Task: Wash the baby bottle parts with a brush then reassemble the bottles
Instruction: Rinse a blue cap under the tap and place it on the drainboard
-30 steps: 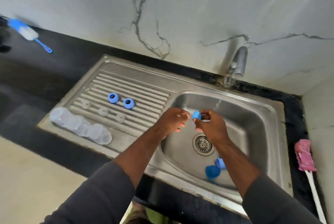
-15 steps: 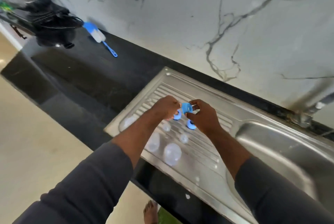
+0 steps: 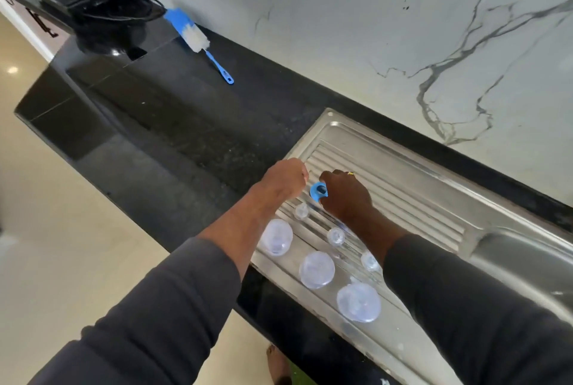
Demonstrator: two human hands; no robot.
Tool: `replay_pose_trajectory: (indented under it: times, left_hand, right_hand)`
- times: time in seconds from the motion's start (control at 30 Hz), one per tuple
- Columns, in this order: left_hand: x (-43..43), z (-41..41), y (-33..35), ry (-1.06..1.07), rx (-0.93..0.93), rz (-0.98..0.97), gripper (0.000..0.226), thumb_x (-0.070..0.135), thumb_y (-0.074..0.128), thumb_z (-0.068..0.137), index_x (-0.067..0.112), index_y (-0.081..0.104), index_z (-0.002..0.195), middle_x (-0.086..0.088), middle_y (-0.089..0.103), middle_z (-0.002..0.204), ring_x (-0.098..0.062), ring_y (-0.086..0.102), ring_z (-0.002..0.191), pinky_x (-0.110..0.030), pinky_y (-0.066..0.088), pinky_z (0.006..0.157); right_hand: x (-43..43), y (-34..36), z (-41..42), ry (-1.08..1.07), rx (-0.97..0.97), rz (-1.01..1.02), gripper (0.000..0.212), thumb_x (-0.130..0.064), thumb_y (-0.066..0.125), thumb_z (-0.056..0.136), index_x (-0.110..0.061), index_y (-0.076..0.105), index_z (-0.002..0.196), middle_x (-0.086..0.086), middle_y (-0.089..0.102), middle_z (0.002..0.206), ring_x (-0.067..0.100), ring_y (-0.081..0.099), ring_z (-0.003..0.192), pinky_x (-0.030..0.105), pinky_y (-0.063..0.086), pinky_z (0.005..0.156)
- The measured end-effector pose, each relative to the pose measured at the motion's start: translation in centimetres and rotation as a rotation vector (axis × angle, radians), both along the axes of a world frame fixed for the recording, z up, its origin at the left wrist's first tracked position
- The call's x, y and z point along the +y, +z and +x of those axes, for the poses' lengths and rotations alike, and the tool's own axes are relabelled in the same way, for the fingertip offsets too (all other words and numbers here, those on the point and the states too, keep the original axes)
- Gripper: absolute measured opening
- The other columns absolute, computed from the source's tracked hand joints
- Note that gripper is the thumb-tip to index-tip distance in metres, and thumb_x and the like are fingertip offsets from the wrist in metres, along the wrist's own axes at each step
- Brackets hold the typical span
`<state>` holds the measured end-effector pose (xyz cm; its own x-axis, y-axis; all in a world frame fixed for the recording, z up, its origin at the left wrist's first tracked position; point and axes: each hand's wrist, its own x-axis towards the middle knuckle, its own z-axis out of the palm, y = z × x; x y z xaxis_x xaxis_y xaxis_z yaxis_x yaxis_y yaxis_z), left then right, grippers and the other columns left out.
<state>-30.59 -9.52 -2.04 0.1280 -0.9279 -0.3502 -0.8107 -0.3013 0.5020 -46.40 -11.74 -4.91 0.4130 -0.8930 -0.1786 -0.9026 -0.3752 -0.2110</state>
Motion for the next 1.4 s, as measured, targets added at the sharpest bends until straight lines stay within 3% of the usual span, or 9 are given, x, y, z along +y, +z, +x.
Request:
replay_pose_trajectory:
  times: [0.23, 0.5, 0.63, 0.8, 0.9, 0.97, 1.07, 1.23, 1.4]
  left_hand:
    - [-1.4, -1.5, 1.5, -0.040, -0.036, -0.047, 0.028, 0.016, 0.048, 0.100, 0.013, 0.070, 0.117, -0.007, 0.071, 0.116, -0.025, 0.066, 0.103, -0.035, 0.053, 0.092]
    - [-1.5, -14.6, 4.4, -0.125, 0.068, -0.116, 0.025, 0.032, 0.061, 0.087, 0.017, 0.069, 0.106, -0.008, 0.071, 0.109, -0.030, 0.065, 0.105, -0.034, 0.052, 0.088]
    - [0.5, -22.4, 3.4, -0.217, 0.082, -0.076, 0.025, 0.035, 0.062, 0.086, 0.015, 0.067, 0.101, -0.008, 0.069, 0.105, -0.032, 0.064, 0.104, -0.031, 0.045, 0.078]
    - [4.3, -33.2, 1.3, -0.402, 0.125, 0.031, 0.022, 0.029, 0.062, 0.085, 0.016, 0.056, 0.068, -0.011, 0.064, 0.076, -0.032, 0.065, 0.088, -0.030, 0.034, 0.061]
    - [6.8, -39.1, -1.0, -0.499, 0.140, 0.119, 0.025, 0.029, 0.064, 0.089, 0.011, 0.060, 0.072, -0.015, 0.069, 0.085, -0.028, 0.066, 0.085, -0.027, 0.036, 0.063]
    - [8.0, -42.1, -2.9, -0.528, 0.128, 0.166, 0.022, 0.030, 0.067, 0.088, 0.008, 0.070, 0.089, -0.012, 0.073, 0.098, -0.026, 0.068, 0.094, -0.025, 0.043, 0.071]
    - [9.2, -44.8, -5.2, -0.530, 0.098, 0.201, 0.024, 0.033, 0.069, 0.086, 0.017, 0.075, 0.103, -0.005, 0.075, 0.107, -0.023, 0.068, 0.102, -0.031, 0.054, 0.087]
    - [10.1, -46.3, -6.5, -0.481, 0.036, 0.226, 0.017, 0.026, 0.066, 0.089, 0.020, 0.077, 0.100, -0.003, 0.075, 0.110, -0.022, 0.068, 0.106, -0.026, 0.050, 0.084]
    - [10.5, -46.0, -7.2, -0.432, 0.006, 0.242, 0.018, 0.023, 0.066, 0.090, 0.016, 0.077, 0.101, -0.006, 0.076, 0.106, -0.024, 0.069, 0.103, -0.030, 0.053, 0.088]
  right_hand:
    - [0.0, 0.8, -2.3, -0.057, -0.150, -0.004, 0.047, -0.017, 0.069, 0.084, -0.020, 0.059, 0.130, 0.008, 0.065, 0.118, 0.031, 0.061, 0.109, 0.041, 0.053, 0.089]
    - [3.0, 3.0, -16.0, -0.349, -0.366, -0.005, 0.017, -0.019, 0.070, 0.087, -0.020, 0.074, 0.103, 0.001, 0.075, 0.106, 0.022, 0.069, 0.097, 0.031, 0.050, 0.092]
    - [7.5, 3.1, -25.9, -0.474, -0.335, 0.024, 0.012, -0.019, 0.068, 0.090, -0.019, 0.078, 0.098, -0.001, 0.076, 0.102, 0.018, 0.069, 0.096, 0.022, 0.044, 0.083]
    - [13.3, 0.3, -39.2, -0.714, -0.249, 0.168, 0.013, -0.020, 0.064, 0.090, -0.023, 0.077, 0.088, 0.004, 0.074, 0.101, 0.026, 0.069, 0.096, 0.034, 0.051, 0.087]
    - [16.5, -1.8, -46.0, -0.806, -0.194, 0.265, 0.018, -0.008, 0.063, 0.087, -0.015, 0.078, 0.091, 0.004, 0.075, 0.101, 0.026, 0.069, 0.096, 0.035, 0.054, 0.088]
    - [17.9, -3.8, -49.8, -0.822, -0.174, 0.322, 0.021, 0.000, 0.063, 0.083, -0.013, 0.077, 0.090, 0.008, 0.075, 0.104, 0.029, 0.069, 0.101, 0.038, 0.054, 0.089]
    - [19.2, -6.7, -53.4, -0.767, -0.143, 0.353, 0.025, 0.004, 0.061, 0.083, -0.009, 0.076, 0.098, 0.010, 0.070, 0.116, 0.031, 0.064, 0.112, 0.037, 0.050, 0.096]
    - [18.7, -9.2, -56.3, -0.700, -0.029, 0.426, 0.026, -0.008, 0.064, 0.088, -0.019, 0.072, 0.111, 0.006, 0.066, 0.126, 0.026, 0.061, 0.116, 0.034, 0.050, 0.096]
    - [18.9, -9.5, -54.2, 0.015, 0.187, 0.442, 0.046, -0.017, 0.067, 0.083, -0.032, 0.062, 0.126, -0.002, 0.057, 0.130, 0.024, 0.053, 0.122, 0.035, 0.048, 0.089]
